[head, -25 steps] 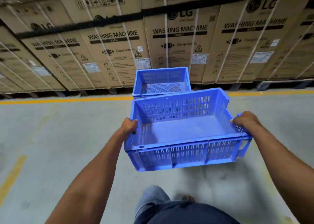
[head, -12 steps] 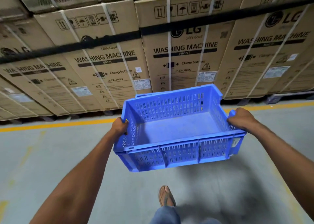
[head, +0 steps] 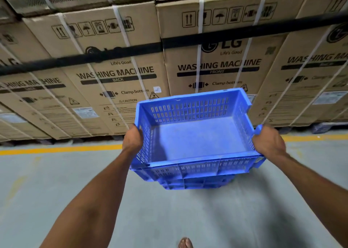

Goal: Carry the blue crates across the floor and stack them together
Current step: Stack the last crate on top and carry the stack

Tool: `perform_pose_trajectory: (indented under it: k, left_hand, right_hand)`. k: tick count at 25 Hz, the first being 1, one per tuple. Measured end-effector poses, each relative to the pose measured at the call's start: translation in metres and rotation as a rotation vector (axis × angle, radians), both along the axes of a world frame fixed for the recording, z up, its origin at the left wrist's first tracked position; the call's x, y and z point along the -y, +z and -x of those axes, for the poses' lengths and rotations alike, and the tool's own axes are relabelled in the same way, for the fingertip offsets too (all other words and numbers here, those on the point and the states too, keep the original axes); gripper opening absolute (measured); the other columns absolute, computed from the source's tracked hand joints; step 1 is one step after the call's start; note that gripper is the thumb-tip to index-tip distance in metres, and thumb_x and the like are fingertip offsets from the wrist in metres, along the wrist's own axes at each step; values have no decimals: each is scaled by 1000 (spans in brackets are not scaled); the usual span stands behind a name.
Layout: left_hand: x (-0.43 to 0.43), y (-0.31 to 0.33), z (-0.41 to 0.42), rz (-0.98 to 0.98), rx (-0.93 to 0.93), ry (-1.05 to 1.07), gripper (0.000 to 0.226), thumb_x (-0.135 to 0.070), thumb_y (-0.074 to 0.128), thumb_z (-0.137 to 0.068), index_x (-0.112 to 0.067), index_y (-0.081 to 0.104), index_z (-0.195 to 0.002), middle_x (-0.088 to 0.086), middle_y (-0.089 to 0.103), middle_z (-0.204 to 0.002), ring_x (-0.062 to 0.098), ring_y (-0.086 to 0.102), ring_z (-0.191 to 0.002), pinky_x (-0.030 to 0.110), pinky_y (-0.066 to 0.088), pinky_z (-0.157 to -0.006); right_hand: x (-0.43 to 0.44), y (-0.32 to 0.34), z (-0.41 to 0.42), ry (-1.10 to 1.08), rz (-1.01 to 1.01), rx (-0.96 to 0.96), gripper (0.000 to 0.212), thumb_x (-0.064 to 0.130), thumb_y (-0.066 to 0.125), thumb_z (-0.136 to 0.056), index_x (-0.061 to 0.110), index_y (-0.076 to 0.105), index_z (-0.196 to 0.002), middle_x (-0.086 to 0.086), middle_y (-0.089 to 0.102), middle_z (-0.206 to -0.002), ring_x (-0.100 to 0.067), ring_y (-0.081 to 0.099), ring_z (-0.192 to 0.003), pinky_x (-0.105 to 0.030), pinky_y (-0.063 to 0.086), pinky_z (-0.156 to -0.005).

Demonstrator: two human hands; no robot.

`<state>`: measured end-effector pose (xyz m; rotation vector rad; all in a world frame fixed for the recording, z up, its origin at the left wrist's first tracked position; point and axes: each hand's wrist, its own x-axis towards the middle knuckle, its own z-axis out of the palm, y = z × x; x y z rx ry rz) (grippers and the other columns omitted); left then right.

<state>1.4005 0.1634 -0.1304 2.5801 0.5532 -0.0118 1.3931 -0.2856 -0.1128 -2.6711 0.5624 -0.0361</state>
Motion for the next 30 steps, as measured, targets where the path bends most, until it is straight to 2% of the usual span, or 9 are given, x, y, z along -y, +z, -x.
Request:
perform_pose_trajectory:
  k: [2,6,9,13,18,22,26,28,30]
  left_hand:
    - [-3,-11,-13,-4,68,-5,20,-20,46,-102,-2,49,-110,30,65,-105,46,64,-94,39,39,-67]
    - [-15,-30,-46,-43,125,-10,25,-24,48,-102,-1,50,-111,29,65,-103,45,63,-91,40,40,-68]
    - [-24,-48,-79,-70,151,-25,29,-27,49,-102,1,51,-112,32,64,-107,48,63,-95,45,46,-73]
    - [-33,-91,-108,-74,200,8,26,-24,52,-100,-2,53,-114,26,66,-101,39,65,-85,38,43,-65]
    - [-37,-111,-122,-39,147,-20,15,-15,52,-98,-2,57,-106,8,60,-70,23,57,-57,28,43,-50]
    - [-36,-108,-125,-174,87,-41,27,-11,56,-95,10,59,-111,25,66,-99,37,65,-88,43,53,-77]
    - [-15,-98,-117,-370,388,-173,42,-16,55,-97,1,50,-135,27,47,-138,44,54,-120,49,45,-98]
    - [6,-90,-101,-282,569,-274,28,-23,60,-96,-12,65,-122,14,61,-125,29,62,-107,41,52,-89]
    - [30,-94,-76,-206,652,-387,17,-33,62,-95,-20,71,-102,-4,70,-92,15,65,-83,29,50,-68]
  right_hand:
    - [-3,-9,-12,18,-2,30,7,12,57,-80,11,55,-87,-27,67,-101,-46,66,-93,-38,48,-72]
    - [-3,-32,-46,62,2,59,13,9,56,-78,9,45,-71,-26,65,-88,-43,62,-80,-32,41,-65]
    - [-7,-57,-74,61,10,101,5,10,54,-77,9,53,-81,-15,53,-77,-36,54,-72,-32,39,-63]
    - [-14,-97,-103,41,69,134,22,15,56,-76,5,60,-96,-21,59,-92,-40,61,-82,-33,42,-65]
    - [-8,-128,-106,-30,110,144,30,20,67,-76,4,63,-102,-26,64,-110,-42,65,-96,-34,43,-68]
    - [-13,-118,-98,10,294,125,24,24,73,-76,9,57,-86,-18,62,-92,-37,63,-88,-33,42,-66]
    - [-45,-115,-84,100,435,427,23,24,65,-81,7,68,-97,-19,65,-91,-38,64,-97,-41,47,-76]
    - [-76,-121,-70,227,342,626,24,28,60,-85,12,72,-99,-19,71,-99,-38,66,-96,-41,49,-80]
    - [-110,-135,-52,356,275,770,27,35,55,-90,16,73,-96,-13,73,-94,-36,66,-92,-39,48,-77]
